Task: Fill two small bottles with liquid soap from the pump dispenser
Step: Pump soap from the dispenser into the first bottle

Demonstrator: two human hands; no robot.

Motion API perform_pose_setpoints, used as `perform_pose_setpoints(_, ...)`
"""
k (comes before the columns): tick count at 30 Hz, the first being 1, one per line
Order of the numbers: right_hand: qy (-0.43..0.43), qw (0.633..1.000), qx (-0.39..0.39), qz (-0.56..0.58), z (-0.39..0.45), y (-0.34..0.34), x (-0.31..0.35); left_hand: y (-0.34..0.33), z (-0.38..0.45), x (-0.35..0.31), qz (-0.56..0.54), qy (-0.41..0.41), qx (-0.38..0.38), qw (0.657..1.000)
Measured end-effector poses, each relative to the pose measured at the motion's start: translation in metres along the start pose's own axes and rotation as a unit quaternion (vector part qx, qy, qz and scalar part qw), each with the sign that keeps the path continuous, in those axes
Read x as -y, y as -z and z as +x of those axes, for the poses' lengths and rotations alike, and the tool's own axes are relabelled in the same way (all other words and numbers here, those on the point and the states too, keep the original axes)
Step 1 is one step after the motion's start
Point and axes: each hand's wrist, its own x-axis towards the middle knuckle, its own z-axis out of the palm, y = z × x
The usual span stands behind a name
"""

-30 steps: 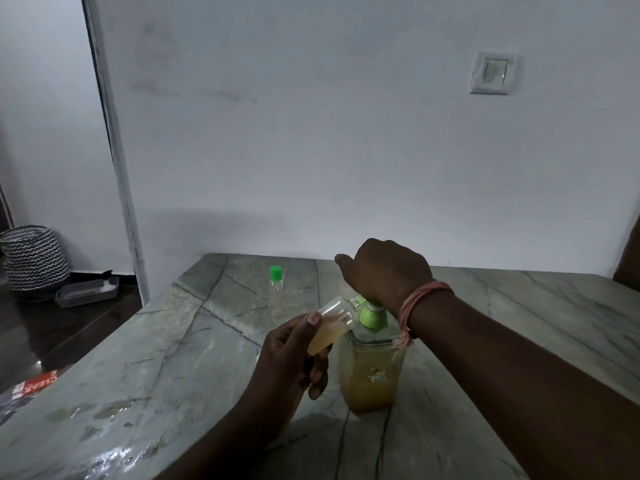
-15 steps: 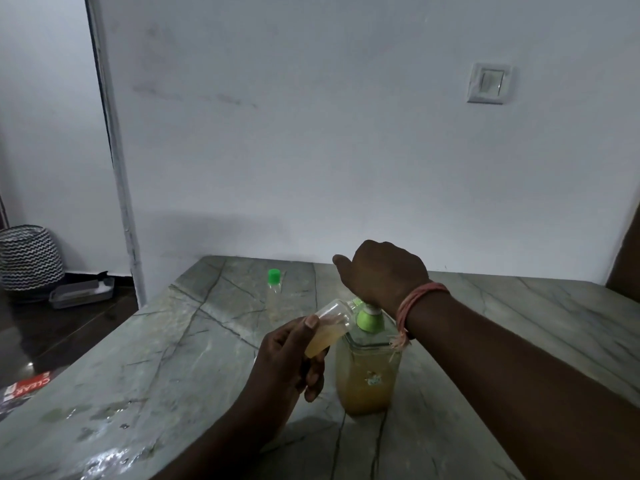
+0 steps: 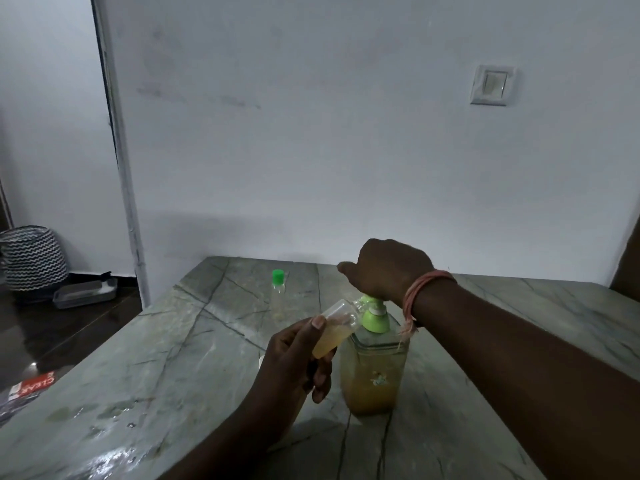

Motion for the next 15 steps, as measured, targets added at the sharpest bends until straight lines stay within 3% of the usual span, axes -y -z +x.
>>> perform_pose_setpoints(5, -0.035, 0.997, -0.005, 0.076, -0.003, -0.012, -0.003, 0.002, 0.001, 0.002, -0.001, -0.002, -0.005, 1.0)
perform_pose_setpoints(13, 0.002, 1.0, -0.014, -0.013, -0.001, -0.002, 0.002, 0.0, 0.001, 0.001, -0.001, -0.001, -0.007, 1.0)
perform_pose_setpoints(15, -0.004, 0.999, -0.031, 0.015, 0.0, -0.007, 0.001, 0.002, 0.001, 0.001, 0.0, -0.002, -0.007, 1.0)
